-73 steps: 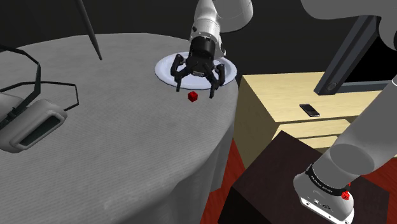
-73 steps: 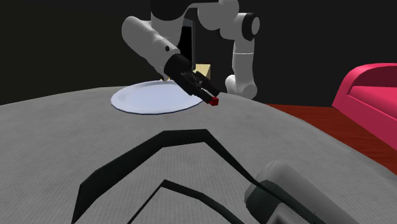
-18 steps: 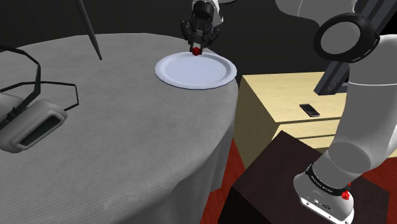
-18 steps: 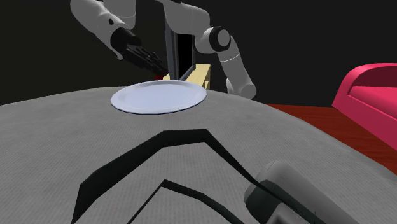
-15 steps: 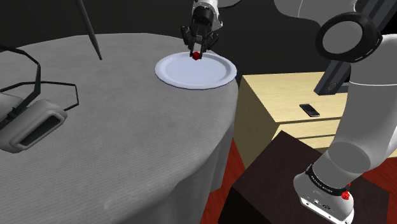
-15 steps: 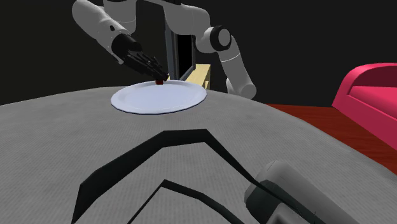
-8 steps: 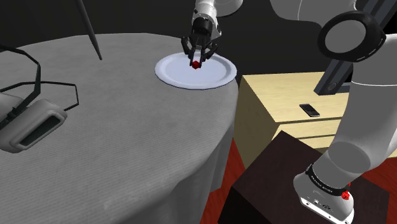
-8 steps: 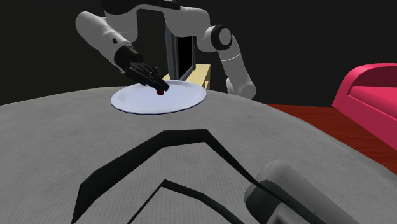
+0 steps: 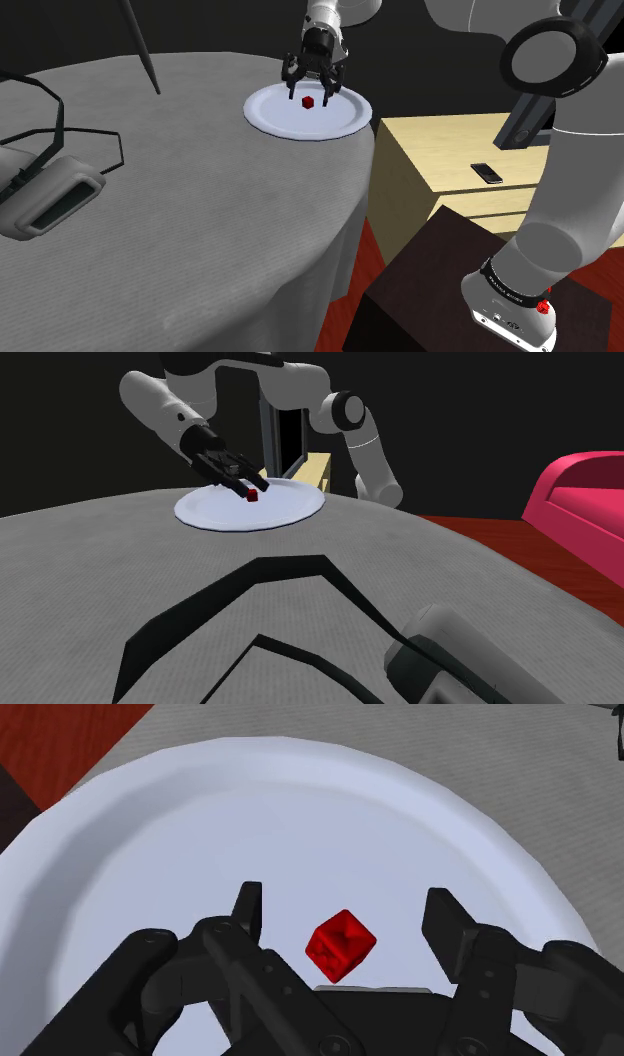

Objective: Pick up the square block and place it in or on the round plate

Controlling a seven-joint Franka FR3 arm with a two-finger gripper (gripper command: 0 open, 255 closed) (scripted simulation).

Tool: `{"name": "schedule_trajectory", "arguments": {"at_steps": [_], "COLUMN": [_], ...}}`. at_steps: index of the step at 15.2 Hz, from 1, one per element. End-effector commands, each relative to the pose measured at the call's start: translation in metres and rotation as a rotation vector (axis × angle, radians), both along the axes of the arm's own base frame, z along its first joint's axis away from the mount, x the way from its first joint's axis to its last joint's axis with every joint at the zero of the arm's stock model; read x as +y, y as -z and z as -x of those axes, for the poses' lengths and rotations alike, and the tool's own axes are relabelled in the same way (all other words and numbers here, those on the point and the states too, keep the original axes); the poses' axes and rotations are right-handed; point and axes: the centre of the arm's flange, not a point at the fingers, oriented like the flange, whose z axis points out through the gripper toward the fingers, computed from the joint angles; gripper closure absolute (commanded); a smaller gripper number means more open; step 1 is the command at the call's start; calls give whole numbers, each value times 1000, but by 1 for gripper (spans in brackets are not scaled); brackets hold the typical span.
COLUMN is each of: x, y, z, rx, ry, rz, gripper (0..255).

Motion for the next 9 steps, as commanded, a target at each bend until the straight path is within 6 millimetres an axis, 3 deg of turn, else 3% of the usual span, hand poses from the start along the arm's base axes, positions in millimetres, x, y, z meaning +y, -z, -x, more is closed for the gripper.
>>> {"name": "schedule_trajectory", "arguments": {"at_steps": [1,4,8,9], "x": [0,0,-34,-34], "y": [0,0,-26,-26], "z": [0,0,-26,-26], "rx": [0,0,0,0], "ry": [0,0,0,0], "rz": [0,0,0,0], "gripper": [0,0,0,0]}}
